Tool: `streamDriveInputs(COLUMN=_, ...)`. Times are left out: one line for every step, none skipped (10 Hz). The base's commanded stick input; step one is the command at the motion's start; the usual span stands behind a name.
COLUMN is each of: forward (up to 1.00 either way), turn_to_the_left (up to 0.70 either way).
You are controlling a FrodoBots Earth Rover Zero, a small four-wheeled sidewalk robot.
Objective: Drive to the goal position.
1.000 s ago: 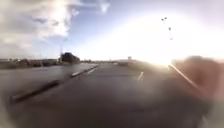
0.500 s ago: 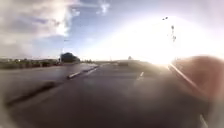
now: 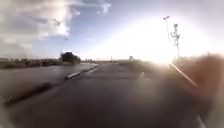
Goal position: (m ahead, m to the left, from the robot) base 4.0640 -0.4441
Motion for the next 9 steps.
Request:
streamDriveInputs(forward=0.7, turn_to_the_left=0.0)
streamDriveInputs(forward=0.7, turn_to_the_left=0.0)
streamDriveInputs(forward=0.7, turn_to_the_left=0.0)
streamDriveInputs(forward=0.7, turn_to_the_left=0.0)
streamDriveInputs(forward=0.7, turn_to_the_left=0.0)
streamDriveInputs(forward=0.7, turn_to_the_left=0.0)
streamDriveInputs(forward=0.7, turn_to_the_left=0.0)
streamDriveInputs(forward=0.7, turn_to_the_left=0.0)
streamDriveInputs(forward=0.7, turn_to_the_left=0.0)
